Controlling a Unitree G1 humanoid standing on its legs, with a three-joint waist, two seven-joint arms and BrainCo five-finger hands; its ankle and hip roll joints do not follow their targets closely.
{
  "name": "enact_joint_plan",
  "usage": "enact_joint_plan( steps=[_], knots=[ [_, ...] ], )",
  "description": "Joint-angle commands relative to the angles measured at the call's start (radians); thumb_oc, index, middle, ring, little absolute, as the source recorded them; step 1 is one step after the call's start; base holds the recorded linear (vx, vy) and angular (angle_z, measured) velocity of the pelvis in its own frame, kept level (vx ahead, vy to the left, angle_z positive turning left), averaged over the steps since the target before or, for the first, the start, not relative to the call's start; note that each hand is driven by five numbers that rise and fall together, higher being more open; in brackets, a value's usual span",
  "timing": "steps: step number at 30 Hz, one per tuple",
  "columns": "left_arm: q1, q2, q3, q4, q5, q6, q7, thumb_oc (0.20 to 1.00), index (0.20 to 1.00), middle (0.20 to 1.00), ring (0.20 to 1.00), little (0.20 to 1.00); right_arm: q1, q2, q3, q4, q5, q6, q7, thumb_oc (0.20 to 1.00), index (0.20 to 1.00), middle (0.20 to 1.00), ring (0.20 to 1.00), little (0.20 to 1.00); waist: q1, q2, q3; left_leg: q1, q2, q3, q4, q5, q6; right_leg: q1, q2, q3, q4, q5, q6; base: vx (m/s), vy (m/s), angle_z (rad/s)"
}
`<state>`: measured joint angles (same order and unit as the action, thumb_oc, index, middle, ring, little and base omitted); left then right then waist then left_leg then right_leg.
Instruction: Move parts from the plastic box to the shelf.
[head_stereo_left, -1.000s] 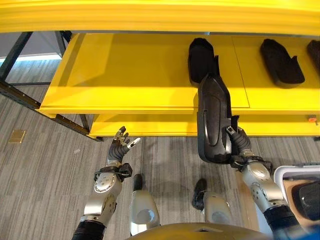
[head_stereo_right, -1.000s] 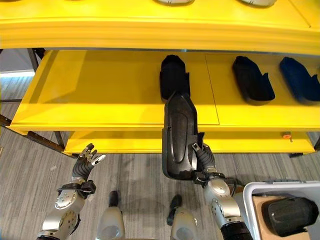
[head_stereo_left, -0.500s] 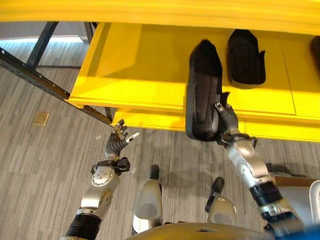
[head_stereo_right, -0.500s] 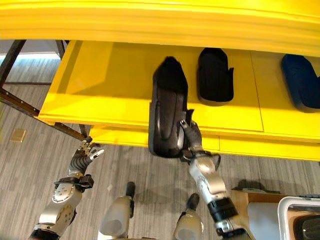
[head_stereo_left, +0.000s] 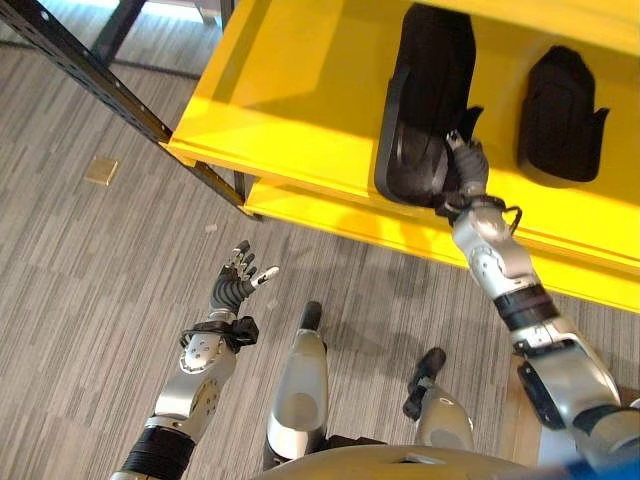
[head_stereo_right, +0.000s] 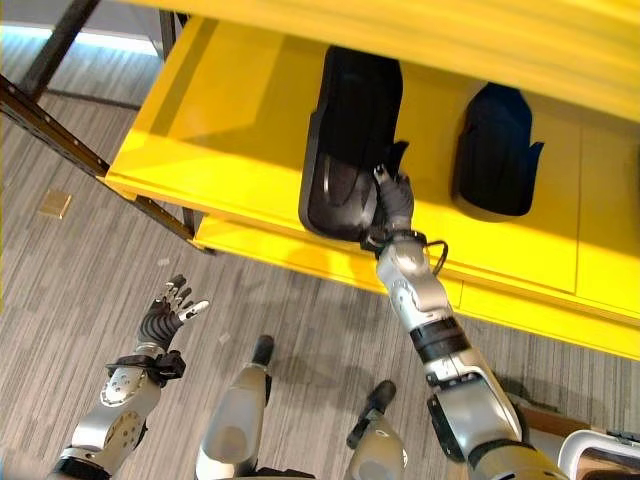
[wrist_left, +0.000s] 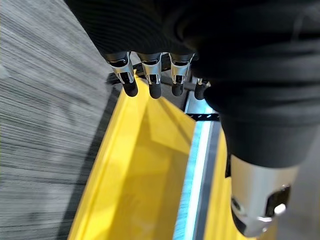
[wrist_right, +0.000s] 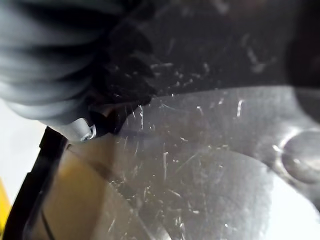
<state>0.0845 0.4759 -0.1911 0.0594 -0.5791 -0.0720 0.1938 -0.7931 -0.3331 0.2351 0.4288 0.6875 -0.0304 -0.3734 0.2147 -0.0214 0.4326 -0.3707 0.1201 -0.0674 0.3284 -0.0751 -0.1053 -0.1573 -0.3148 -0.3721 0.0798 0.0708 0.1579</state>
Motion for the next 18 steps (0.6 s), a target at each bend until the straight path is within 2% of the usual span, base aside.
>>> enact_joint_plan(
  steps=[1,5,6,11,18],
  knots=[
    [0.000,0.057,-0.009,-0.091,-0.026,-0.045,-0.011,1.000,1.000,1.000,1.000,1.000,-0.113,-0.051,-0.016,-0.039,0.037,-0.092,-0.014,0.200,0.200,0.200,0.200,0.200,0.006,-0.003,-0.013,-0.023,0.037,0.039,-0.028,0.046,-0.003,0.063,-0.041,0.020,0.125,-0.135,0.011,-0.07,0.017,-0.02],
    [-0.022,0.067,-0.035,-0.111,-0.018,-0.051,-0.008,1.000,1.000,1.000,1.000,1.000,-0.253,-0.114,-0.008,0.007,0.044,-0.094,-0.034,0.200,0.200,0.200,0.200,0.200,0.002,0.018,0.022,-0.082,0.027,0.026,0.034,0.033,-0.002,-0.012,-0.059,0.041,0.236,-0.179,0.001,-0.05,0.015,0.06],
    [-0.024,0.071,-0.042,-0.115,-0.018,-0.052,-0.010,1.000,1.000,1.000,1.000,1.000,-0.277,-0.122,-0.005,0.021,0.045,-0.096,-0.041,0.200,0.200,0.200,0.200,0.200,0.002,0.019,0.028,-0.082,0.030,0.024,0.050,0.008,-0.009,-0.014,-0.058,0.049,0.256,-0.203,0.004,0.01,0.002,0.06],
    [-0.044,0.082,-0.080,-0.119,-0.035,-0.054,-0.016,1.000,1.000,1.000,1.000,1.000,-0.420,-0.170,0.019,0.095,0.044,-0.103,-0.064,0.200,0.200,0.200,0.200,0.200,-0.002,0.032,0.060,-0.146,0.025,0.019,0.120,-0.015,-0.006,-0.094,-0.071,0.076,0.354,-0.236,-0.001,-0.04,0.015,0.03],
    [-0.086,0.105,-0.106,-0.131,-0.020,-0.078,0.003,1.000,1.000,1.000,1.000,1.000,-0.619,-0.273,0.079,0.322,-0.002,-0.087,-0.085,0.200,0.200,0.200,0.200,0.200,-0.011,0.038,0.087,-0.221,0.016,0.001,0.165,-0.024,-0.004,-0.176,-0.077,0.090,0.427,-0.265,-0.007,0.00,-0.003,0.01]
  ],
)
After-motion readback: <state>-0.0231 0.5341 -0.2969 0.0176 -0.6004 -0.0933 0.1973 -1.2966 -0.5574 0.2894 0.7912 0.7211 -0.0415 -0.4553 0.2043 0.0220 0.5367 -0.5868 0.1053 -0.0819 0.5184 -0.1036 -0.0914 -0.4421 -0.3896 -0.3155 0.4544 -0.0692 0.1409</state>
